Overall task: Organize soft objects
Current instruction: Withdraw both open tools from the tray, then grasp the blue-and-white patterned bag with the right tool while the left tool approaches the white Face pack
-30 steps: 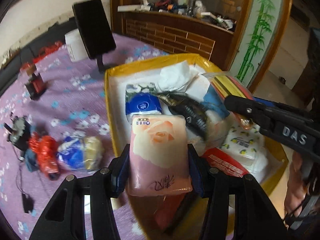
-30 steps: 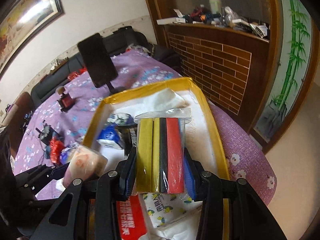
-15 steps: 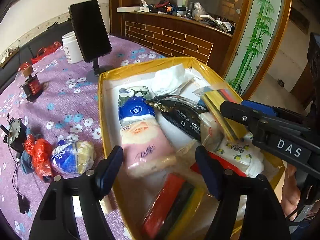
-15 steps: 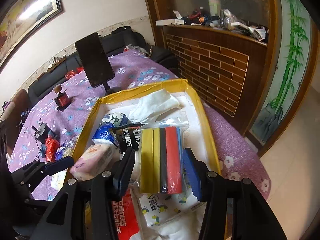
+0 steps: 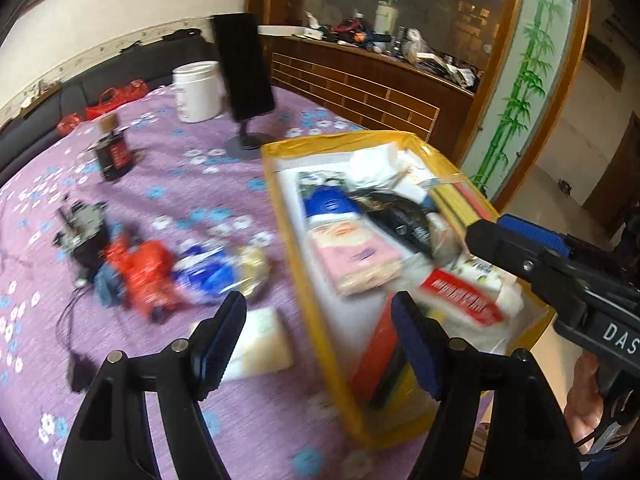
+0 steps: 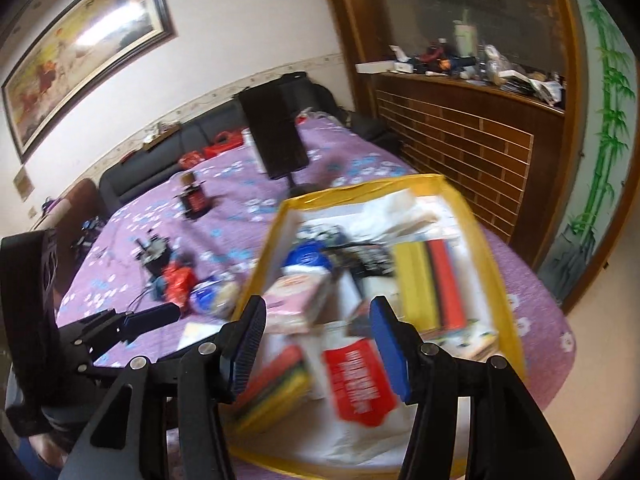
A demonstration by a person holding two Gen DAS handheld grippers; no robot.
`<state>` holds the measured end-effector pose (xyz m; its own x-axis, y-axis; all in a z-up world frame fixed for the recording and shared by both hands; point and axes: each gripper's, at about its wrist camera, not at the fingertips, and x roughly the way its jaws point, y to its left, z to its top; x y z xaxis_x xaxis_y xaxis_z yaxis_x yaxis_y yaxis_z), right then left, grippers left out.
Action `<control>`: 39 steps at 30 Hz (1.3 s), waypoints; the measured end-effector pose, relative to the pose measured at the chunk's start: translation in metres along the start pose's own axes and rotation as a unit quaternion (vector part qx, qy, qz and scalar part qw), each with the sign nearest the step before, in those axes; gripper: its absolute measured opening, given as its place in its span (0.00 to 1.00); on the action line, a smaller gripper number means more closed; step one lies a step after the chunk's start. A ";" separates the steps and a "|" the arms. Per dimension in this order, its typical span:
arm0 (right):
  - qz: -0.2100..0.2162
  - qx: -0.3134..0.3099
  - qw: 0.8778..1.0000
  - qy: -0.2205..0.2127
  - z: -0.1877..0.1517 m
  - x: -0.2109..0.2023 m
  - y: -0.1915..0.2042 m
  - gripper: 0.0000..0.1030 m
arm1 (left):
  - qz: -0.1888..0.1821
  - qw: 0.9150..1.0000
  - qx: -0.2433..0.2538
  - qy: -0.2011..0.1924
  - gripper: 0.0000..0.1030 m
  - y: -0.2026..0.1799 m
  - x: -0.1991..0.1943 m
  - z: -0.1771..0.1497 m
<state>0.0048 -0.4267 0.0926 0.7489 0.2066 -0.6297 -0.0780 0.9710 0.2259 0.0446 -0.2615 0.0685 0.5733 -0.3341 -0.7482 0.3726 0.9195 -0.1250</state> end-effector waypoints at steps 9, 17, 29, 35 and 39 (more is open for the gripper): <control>0.028 -0.011 1.000 0.004 -0.012 0.009 0.038 0.57 | 0.033 0.997 -0.063 0.037 0.72 0.057 0.004 -0.019; 0.021 -0.021 1.000 -0.001 -0.014 0.001 0.037 0.57 | 0.044 0.994 -0.072 0.075 0.72 0.059 0.033 -0.023; 0.027 -0.011 1.000 -0.003 -0.014 0.000 0.026 0.57 | 0.065 0.993 -0.063 0.078 0.82 0.058 0.059 -0.019; 0.032 -0.018 0.999 0.002 -0.009 0.006 0.035 0.57 | 0.043 0.994 -0.065 0.077 0.82 0.060 0.056 -0.022; 0.030 -0.019 0.999 -0.001 -0.009 0.006 0.038 0.57 | 0.037 0.994 -0.044 0.090 0.87 0.048 0.057 -0.024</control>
<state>0.0005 -0.3876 0.0903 0.7434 0.2636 -0.6147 -0.1468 0.9610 0.2345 0.0782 -0.2312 0.0043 0.4544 -0.2289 -0.8609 0.2639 0.9576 -0.1154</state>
